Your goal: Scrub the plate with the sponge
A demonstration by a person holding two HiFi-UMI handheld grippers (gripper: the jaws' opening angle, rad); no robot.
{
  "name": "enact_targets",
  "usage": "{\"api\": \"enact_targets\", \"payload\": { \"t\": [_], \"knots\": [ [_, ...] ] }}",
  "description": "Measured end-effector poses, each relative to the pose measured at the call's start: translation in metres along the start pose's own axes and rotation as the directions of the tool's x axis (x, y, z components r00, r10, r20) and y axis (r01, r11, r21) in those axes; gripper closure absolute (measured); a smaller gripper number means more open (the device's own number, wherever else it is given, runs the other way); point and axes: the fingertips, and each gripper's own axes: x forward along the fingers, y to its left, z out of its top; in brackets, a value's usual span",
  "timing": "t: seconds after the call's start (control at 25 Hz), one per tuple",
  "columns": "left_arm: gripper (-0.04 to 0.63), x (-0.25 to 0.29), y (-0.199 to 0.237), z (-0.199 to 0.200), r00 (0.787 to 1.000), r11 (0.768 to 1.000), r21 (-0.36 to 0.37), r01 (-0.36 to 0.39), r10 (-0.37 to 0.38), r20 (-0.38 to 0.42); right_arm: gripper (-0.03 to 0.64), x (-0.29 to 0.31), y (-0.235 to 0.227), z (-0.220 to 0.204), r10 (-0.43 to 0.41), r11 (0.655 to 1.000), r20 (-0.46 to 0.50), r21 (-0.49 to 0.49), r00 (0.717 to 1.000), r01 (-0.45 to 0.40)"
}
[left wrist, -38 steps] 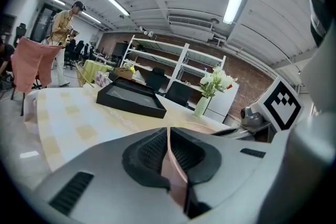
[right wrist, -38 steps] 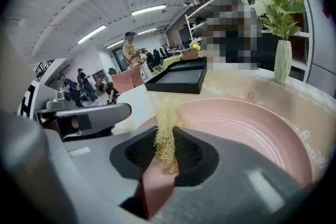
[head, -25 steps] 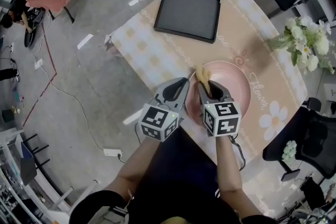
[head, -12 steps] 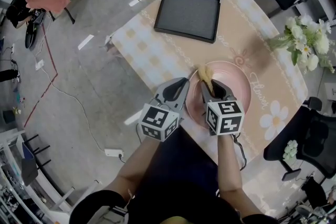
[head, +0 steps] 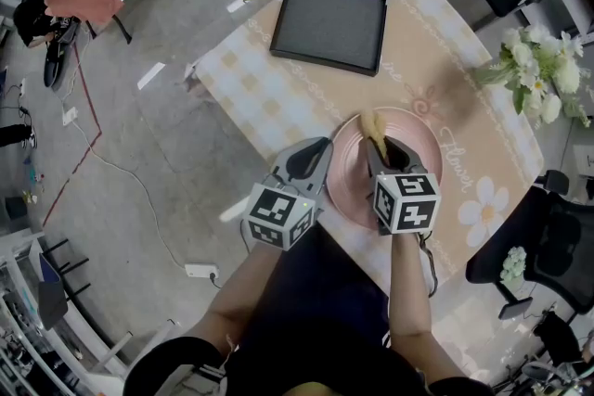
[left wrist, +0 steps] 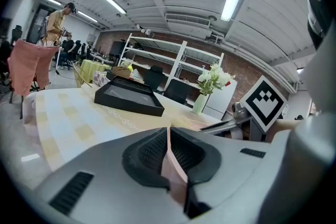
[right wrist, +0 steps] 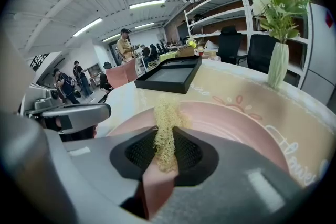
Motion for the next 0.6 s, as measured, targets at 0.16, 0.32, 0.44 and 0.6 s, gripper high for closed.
{"api": "enact_targets", "payload": {
  "t": [0.16, 0.32, 0.44, 0.6],
  "knots": [
    [0.571, -0.001, 0.001, 0.001, 1.000, 1.000, -0.001, -0.005, 0.005, 0.000, 0.535, -0.002, -0.006, 0.001, -0.012, 1.000, 0.002, 0.011, 1.000, 0.012],
    [0.571, -0.001, 0.002, 0.000, 1.000, 1.000, 0.000, -0.008, 0.008, -0.002, 0.535, -0.002, -0.011, 0.001, -0.020, 0.999, 0.006, 0.028, 1.000, 0.020],
    [0.571, -0.001, 0.002, 0.000, 1.000, 1.000, 0.002, -0.008, 0.008, 0.000, 0.534, -0.004, -0.017, 0.001, -0.035, 0.999, 0.007, 0.039, 0.999, 0.035],
    [0.571, -0.001, 0.001, 0.000, 1.000, 1.000, 0.003, -0.006, 0.006, -0.003, 0.534, -0.007, -0.025, 0.002, -0.052, 0.997, 0.009, 0.052, 0.999, 0.052]
  ]
}}
